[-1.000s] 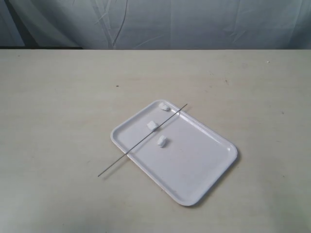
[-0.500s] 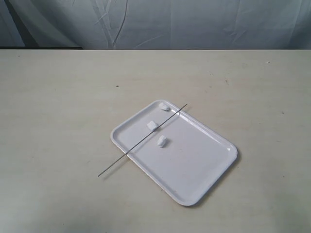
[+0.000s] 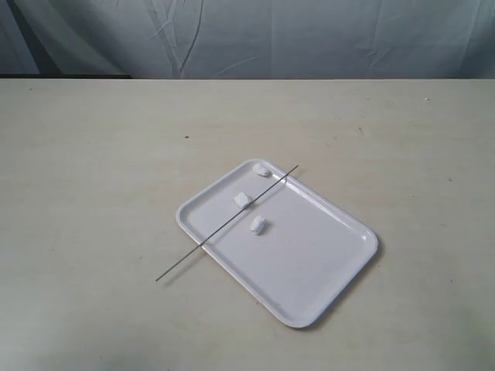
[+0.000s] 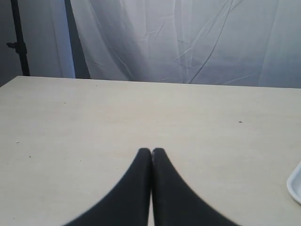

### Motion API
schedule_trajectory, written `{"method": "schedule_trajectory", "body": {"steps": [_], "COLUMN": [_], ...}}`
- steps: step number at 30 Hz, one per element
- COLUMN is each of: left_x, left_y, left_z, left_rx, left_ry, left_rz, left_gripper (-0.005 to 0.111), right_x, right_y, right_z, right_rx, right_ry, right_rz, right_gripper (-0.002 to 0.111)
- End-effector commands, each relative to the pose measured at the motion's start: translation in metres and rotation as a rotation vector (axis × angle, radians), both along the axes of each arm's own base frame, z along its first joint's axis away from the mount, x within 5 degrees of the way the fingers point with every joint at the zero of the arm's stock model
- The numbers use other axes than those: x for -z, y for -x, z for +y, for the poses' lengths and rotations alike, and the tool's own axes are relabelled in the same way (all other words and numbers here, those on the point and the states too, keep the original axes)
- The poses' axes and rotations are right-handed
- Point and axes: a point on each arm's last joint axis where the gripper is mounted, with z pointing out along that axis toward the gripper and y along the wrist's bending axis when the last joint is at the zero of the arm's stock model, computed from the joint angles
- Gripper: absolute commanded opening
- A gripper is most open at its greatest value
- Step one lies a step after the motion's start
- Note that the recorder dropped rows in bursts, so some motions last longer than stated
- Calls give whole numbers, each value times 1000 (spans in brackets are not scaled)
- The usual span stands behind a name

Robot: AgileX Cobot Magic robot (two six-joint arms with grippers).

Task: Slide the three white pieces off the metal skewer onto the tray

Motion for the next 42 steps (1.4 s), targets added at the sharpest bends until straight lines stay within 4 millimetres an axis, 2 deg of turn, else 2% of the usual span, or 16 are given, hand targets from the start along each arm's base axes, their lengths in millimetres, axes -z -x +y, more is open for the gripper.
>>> {"method": "schedule_trajectory", "body": {"steps": [1, 15, 26, 42], "left_x": [1, 2, 2, 2], "left_y": [0, 0, 0, 0], "left_z": [0, 0, 2, 2], "left_rx": [2, 1, -8, -8], "left_ry": [17, 7, -96, -96], "left_rz": [4, 12, 15, 15], "left_gripper": [0, 0, 0, 0], "right_x": [0, 0, 0, -1], "right_y": [0, 0, 0, 0], "right_z": [0, 6, 6, 6], "right_rx": [8, -102, -104, -108], "right_ry": [1, 2, 2, 30], "right_rz": [-9, -9, -9, -12], "right_gripper": [-1, -1, -1, -1]}}
